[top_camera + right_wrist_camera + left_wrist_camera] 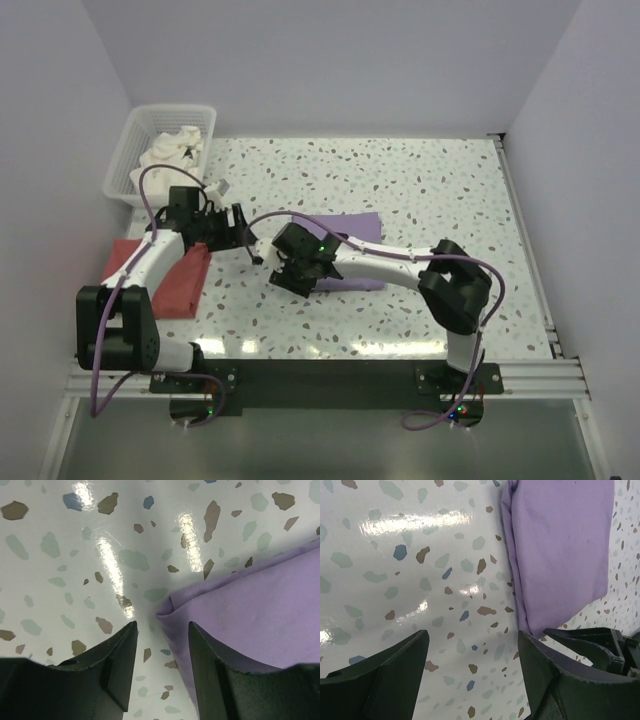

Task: Fold and stack the t-shirts
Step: Neatly place the folded tshirt to the corner

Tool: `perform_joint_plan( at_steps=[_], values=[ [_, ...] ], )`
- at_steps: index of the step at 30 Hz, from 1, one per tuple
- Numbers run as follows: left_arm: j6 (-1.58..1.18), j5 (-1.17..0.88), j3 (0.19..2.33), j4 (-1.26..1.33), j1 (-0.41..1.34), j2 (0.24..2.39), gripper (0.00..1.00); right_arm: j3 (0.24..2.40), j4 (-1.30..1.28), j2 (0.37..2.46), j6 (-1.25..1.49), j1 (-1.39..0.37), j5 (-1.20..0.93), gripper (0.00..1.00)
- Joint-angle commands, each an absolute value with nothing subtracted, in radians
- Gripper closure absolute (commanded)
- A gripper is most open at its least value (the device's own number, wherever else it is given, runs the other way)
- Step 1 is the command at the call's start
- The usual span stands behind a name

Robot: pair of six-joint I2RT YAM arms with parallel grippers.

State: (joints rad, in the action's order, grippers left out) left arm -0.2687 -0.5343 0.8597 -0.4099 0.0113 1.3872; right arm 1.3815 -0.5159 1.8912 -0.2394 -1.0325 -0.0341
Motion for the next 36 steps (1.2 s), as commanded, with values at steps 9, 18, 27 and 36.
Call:
perform_joint_plan(
  at_steps=[9, 18, 27, 36],
  values=[
    [-0.311, -0.566, 0.819, -0.342, 0.002, 1.446, 0.19, 1.289, -0.351, 2.006, -0.281, -1.039, 0.06, 0.66],
    [-0.495, -0.687, 0.759, -0.115, 0.015, 1.566, 0.06, 1.325, -0.391, 1.855, -0.288, -0.97, -0.067, 1.0],
    [-0.702, -0.733, 0.67, 0.17, 0.09, 1.601, 0.0, 1.319, -0.38, 1.787, -0.296, -0.953, -0.196, 1.0],
    [-0.926, -0.759, 0.627, 0.403, 0.156, 1.719, 0.0, 1.354, -0.371, 1.798, -0.258, -0.954, -0.224, 1.0]
  ],
)
